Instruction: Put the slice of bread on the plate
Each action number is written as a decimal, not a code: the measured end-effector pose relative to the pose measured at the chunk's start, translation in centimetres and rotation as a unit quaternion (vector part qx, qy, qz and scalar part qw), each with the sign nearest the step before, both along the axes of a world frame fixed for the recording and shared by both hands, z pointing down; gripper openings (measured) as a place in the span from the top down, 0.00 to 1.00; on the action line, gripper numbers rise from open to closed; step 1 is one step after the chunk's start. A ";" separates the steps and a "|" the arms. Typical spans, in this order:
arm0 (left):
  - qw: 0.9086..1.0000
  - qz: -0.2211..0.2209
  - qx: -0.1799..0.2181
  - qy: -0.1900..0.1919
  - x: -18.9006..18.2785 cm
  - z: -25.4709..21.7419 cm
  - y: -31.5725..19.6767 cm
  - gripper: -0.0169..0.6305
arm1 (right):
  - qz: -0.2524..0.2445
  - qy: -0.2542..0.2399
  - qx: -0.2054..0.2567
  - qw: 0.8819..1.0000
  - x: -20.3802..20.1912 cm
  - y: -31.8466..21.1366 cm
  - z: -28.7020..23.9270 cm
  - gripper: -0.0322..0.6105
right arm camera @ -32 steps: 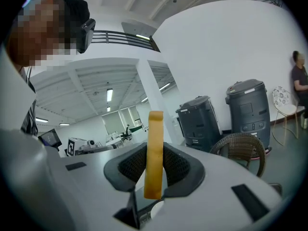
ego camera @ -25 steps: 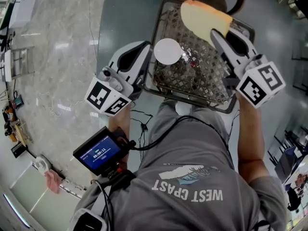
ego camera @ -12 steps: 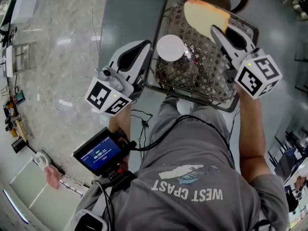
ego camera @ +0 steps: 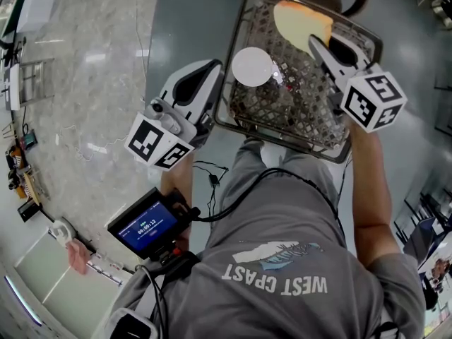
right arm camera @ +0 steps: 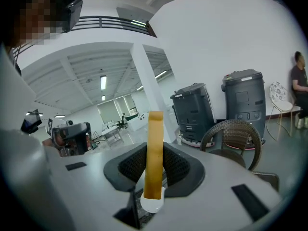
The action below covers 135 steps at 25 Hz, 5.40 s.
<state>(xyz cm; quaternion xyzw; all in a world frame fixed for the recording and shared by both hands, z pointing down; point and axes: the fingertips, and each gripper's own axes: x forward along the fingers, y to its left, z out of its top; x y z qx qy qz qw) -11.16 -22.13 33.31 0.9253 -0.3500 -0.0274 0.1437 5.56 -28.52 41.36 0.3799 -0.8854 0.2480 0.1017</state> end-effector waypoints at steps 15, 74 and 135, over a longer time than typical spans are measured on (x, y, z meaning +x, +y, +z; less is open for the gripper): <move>1.000 0.001 -0.011 -0.001 0.5 1.8 0.1 0.96 | 0.002 0.041 -0.021 0.999 0.7 -0.9 5.3 0.81; 0.999 0.011 -0.045 0.007 1.1 3.1 -0.4 0.96 | -0.040 0.227 -0.016 0.973 0.0 -3.0 14.5 0.81; 0.996 0.023 -0.086 -0.002 1.9 6.0 0.0 0.96 | -0.090 0.374 0.117 0.916 -2.5 -3.6 19.6 0.81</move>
